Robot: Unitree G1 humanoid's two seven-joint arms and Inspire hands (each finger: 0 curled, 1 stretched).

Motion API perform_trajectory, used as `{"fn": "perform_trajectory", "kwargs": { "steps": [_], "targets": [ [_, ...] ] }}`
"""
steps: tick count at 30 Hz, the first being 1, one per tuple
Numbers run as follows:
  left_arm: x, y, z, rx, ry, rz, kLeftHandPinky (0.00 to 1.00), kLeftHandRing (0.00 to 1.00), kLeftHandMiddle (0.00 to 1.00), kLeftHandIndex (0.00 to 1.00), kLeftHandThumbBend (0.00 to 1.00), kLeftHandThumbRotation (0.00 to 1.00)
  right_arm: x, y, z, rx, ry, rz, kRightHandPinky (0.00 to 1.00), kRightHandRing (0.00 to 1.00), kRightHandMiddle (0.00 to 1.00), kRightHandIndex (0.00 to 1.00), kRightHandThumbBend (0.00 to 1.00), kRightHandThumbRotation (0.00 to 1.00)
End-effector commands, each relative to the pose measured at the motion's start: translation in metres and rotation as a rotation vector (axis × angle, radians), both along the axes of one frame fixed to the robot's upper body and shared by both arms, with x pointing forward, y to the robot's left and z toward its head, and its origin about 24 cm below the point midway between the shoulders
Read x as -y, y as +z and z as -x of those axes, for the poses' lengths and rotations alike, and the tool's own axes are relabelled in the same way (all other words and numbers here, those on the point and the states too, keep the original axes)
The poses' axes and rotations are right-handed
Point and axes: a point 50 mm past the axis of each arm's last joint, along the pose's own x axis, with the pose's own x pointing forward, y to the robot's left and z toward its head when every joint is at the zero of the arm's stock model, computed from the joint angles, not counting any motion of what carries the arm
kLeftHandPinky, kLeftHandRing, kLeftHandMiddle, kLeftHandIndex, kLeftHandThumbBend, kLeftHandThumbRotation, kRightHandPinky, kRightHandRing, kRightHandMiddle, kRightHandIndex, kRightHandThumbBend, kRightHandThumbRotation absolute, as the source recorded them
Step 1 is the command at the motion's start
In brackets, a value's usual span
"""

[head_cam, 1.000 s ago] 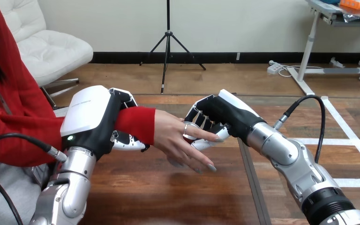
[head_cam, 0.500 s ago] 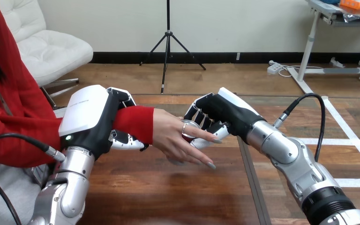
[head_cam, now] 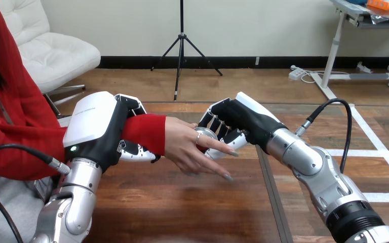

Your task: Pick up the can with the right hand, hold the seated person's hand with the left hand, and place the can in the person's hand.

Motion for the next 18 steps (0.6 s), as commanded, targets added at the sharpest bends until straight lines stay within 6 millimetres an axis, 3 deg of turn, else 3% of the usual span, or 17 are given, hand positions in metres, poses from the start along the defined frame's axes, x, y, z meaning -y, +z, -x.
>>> {"fn": "perform_trajectory", "kwargs": {
  "steps": [1, 18],
  "targets": [
    [0.0352, 0.0877, -0.0194, 0.368, -0.144, 0.147, 0.27, 0.32, 0.35, 0.35, 0.84, 0.0, -0.0177, 0.0695, -0.0123, 0.246, 0.068, -0.091, 0.3, 0.34, 0.41, 0.45, 0.7, 0.0],
    [0.0328, 0.0859, -0.0179, 0.368, -0.14, 0.155, 0.27, 0.33, 0.36, 0.36, 0.85, 0.0, -0.0141, 0.0785, -0.0157, 0.258, 0.069, -0.08, 0.28, 0.33, 0.4, 0.45, 0.7, 0.0]
  ]
}}
